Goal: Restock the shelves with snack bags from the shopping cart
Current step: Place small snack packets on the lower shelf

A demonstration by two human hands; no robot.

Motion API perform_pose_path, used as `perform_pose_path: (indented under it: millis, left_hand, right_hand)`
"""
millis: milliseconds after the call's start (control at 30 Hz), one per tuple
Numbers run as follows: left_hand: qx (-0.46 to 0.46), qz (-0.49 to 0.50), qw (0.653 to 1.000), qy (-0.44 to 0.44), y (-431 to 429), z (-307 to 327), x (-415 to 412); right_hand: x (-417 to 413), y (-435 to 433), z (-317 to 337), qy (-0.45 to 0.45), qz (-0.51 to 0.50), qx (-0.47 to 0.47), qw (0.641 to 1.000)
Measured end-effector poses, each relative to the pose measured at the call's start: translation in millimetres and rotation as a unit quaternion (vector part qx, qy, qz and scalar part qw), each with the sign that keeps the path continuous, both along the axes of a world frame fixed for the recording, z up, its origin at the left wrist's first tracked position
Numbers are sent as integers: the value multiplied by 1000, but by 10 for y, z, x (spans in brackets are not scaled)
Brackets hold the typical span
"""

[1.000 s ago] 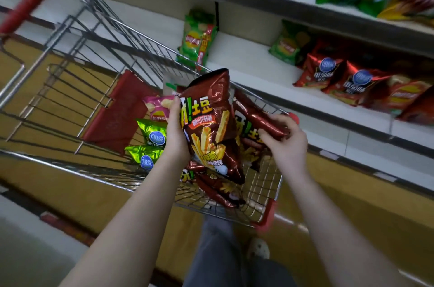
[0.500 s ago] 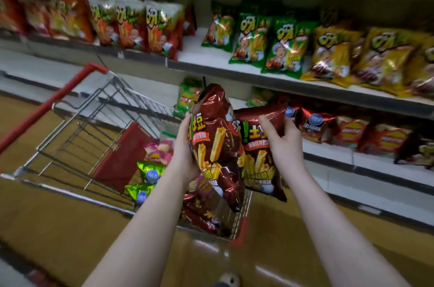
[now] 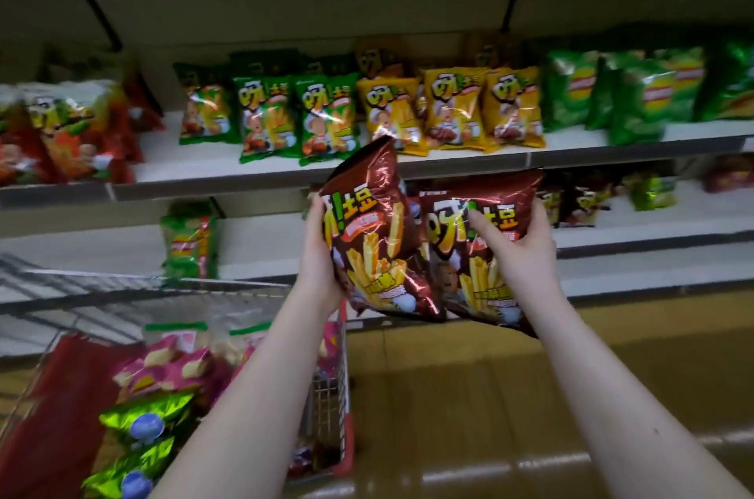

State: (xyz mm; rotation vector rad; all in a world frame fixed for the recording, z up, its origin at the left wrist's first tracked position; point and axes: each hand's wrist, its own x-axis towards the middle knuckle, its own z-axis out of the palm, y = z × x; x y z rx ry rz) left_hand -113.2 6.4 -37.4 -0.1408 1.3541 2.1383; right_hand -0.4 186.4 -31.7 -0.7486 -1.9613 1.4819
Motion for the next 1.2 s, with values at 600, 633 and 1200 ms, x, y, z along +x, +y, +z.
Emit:
perform_pose_path:
  millis: [600,633,1200]
  left_hand:
    - [-143,11,984,107,3443,-8,1445]
    - [-148,12,983,111,3559,3,1493]
    - [-151,-11,985,82,5755,-303,1006]
  right_hand:
    - [1814,3258,39,1,-59,-24,998]
    - [1856,3378,29,2,-57,-22,998]
    - [1253,5559,-388,-81,-71,-9,994]
